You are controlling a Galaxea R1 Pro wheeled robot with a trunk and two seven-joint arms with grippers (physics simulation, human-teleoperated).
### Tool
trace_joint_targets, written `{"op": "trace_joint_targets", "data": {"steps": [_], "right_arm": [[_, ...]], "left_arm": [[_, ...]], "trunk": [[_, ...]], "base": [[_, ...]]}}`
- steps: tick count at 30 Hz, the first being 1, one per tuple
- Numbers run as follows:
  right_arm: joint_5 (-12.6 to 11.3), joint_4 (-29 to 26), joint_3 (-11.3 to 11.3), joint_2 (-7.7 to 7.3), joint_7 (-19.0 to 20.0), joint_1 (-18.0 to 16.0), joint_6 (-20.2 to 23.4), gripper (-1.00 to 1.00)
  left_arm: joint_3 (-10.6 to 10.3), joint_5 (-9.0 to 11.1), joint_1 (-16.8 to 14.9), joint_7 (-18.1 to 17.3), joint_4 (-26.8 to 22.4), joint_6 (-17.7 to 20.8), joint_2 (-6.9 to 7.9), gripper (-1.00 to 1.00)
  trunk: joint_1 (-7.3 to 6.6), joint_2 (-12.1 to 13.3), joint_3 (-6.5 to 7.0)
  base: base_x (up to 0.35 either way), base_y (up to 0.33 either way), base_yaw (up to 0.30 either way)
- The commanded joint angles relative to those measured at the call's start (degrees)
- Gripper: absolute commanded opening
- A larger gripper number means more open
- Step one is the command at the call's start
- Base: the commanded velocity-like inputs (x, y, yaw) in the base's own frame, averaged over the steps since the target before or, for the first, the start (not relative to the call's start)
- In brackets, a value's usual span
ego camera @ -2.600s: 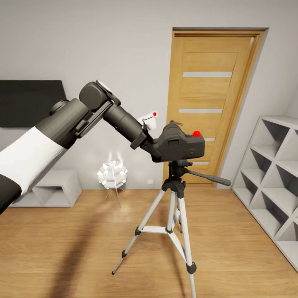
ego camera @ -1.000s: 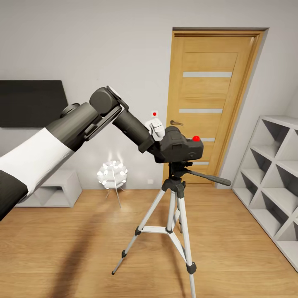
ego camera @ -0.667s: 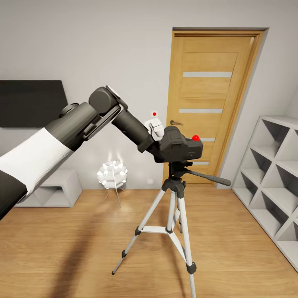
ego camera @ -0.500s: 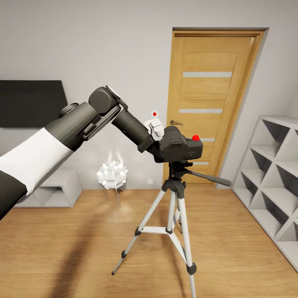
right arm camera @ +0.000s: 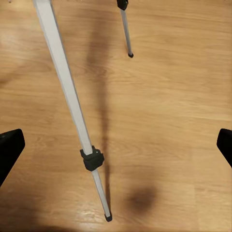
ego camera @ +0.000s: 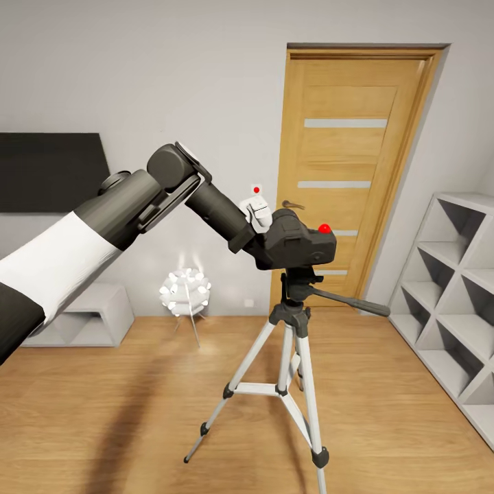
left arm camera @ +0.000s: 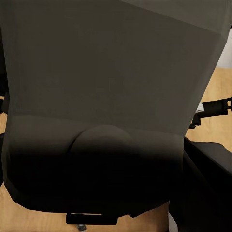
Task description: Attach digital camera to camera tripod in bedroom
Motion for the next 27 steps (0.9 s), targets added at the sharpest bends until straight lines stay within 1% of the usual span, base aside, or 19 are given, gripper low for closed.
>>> {"op": "trace_joint_targets", "data": {"steps": [1, 9, 13, 18, 21, 23, 27], "right_arm": [[-0.6, 0.2, 0.2, 0.01, 0.5, -0.1, -0.3, 1.00], [-0.7, 0.2, 0.2, 0.01, 0.6, -0.1, -0.3, 1.00], [-0.7, 0.2, 0.1, 0.01, 0.6, -0.1, -0.3, 1.00], [-0.7, 0.2, 0.1, 0.01, 0.5, -0.1, -0.3, 1.00], [-0.7, 0.2, 0.1, 0.01, 0.5, -0.1, -0.3, 1.00], [-0.7, 0.2, 0.1, 0.01, 0.5, -0.1, -0.3, 1.00], [-0.7, 0.2, 0.1, 0.01, 0.5, -0.1, -0.3, 1.00]], "left_arm": [[-0.1, 0.2, -0.1, -0.1, 0.0, 0.5, 0.06, -1.00], [-0.1, 0.2, -0.1, -0.1, 0.0, 0.5, 0.06, -1.00], [-0.1, 0.2, -0.1, -0.1, 0.0, 0.5, 0.10, -1.00], [0.0, 0.2, -0.1, -0.1, 0.0, 0.5, 0.26, -1.00], [0.1, 0.2, -0.1, -0.2, 0.0, 0.5, 0.73, -1.00], [0.1, 0.2, -0.1, -0.2, 0.0, 0.5, 1.13, -1.00], [0.1, 0.2, -0.1, -0.3, 0.0, 0.5, 1.25, -1.00]], "trunk": [[0.04, -0.1, -0.13], [0.04, -0.1, -0.13], [0.04, -0.1, -0.13], [0.04, -0.1, -0.13], [0.04, -0.1, -0.13], [0.04, -0.1, -0.13], [0.04, -0.1, -0.13]], "base": [[0.006, 0.000, 0.000], [0.002, 0.000, -0.016], [0.000, 0.000, -0.163], [0.000, 0.000, -0.241], [0.000, 0.019, -0.108], [0.000, 0.155, -0.025], [0.000, 0.246, -0.007]]}}
